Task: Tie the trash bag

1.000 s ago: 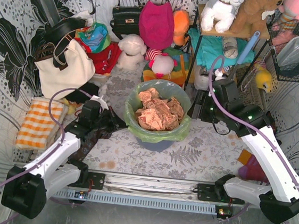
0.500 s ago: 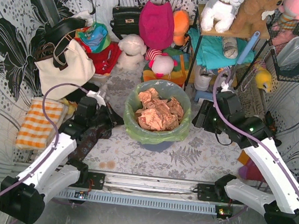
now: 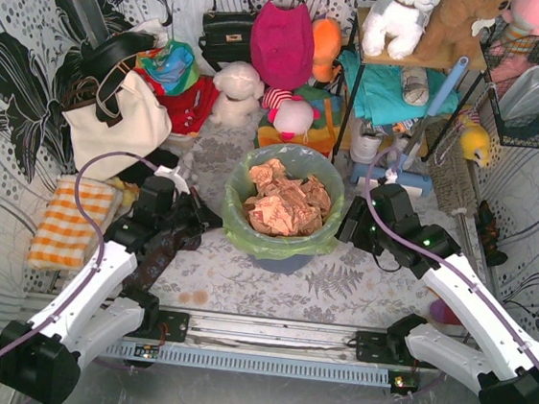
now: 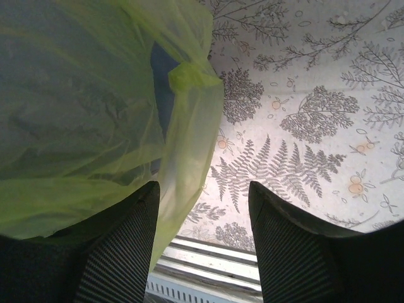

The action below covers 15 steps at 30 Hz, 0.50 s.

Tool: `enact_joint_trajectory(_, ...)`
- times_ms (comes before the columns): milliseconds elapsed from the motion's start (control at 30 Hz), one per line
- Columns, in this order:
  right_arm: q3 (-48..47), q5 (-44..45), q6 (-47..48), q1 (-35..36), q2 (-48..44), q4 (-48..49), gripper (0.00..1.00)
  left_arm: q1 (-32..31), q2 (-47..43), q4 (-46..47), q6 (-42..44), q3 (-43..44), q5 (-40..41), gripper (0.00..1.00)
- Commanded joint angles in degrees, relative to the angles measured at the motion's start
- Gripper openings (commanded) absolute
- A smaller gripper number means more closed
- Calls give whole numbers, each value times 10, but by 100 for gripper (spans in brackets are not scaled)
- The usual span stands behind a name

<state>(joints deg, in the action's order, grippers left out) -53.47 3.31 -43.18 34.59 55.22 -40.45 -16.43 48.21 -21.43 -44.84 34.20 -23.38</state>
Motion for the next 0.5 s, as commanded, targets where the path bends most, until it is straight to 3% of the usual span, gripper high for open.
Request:
enact_joint_trajectory(0,21,-1,-22,-1,1,75,59,3,2,11,15,28,1,0)
enact_joint_trajectory(467,128,-32,-40,-15,-4,193,56,3,19,-4,26,57,-7,0)
